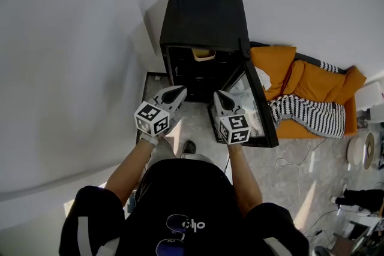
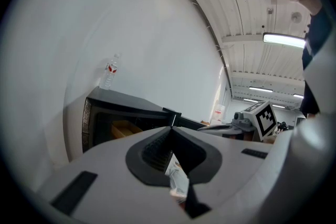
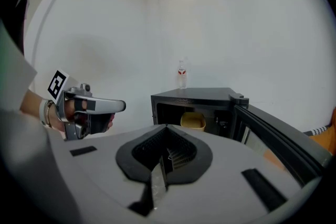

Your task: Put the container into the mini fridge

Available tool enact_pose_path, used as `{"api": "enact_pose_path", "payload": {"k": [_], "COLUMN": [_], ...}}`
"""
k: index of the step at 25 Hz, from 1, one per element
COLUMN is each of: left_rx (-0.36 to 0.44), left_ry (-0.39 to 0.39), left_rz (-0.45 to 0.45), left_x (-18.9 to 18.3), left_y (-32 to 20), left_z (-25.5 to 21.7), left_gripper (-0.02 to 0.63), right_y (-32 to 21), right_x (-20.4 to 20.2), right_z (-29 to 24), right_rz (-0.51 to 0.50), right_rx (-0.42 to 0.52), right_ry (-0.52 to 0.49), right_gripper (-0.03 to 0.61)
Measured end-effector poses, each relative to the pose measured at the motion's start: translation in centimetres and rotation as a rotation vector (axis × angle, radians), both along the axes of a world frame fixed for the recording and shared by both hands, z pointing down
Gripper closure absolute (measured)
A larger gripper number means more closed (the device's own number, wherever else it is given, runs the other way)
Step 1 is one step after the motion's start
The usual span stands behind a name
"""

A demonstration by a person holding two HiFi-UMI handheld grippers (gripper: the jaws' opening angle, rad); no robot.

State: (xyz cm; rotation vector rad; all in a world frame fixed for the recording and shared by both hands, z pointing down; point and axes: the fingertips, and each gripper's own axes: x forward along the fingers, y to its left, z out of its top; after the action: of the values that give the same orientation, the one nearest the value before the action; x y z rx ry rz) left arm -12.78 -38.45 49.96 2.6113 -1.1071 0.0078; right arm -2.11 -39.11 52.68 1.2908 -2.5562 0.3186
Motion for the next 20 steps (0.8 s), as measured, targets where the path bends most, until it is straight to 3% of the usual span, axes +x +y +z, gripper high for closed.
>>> {"api": "enact_pose_path", "payload": {"k": [20], "left_rx": [-0.019], "left_ry": [0.006], "left_rz": [0.003], "left_x": [0.19], "left_y": [0.28], "left_z": [0.60], "left_gripper": [0.609], "right_y": [-0.34], "right_x": [0.12], "right_z": [0.02], "right_rz": [-0.027], "right_rx": [0.009], "right_ry": [0.012], "right_gripper": [0.571]}}
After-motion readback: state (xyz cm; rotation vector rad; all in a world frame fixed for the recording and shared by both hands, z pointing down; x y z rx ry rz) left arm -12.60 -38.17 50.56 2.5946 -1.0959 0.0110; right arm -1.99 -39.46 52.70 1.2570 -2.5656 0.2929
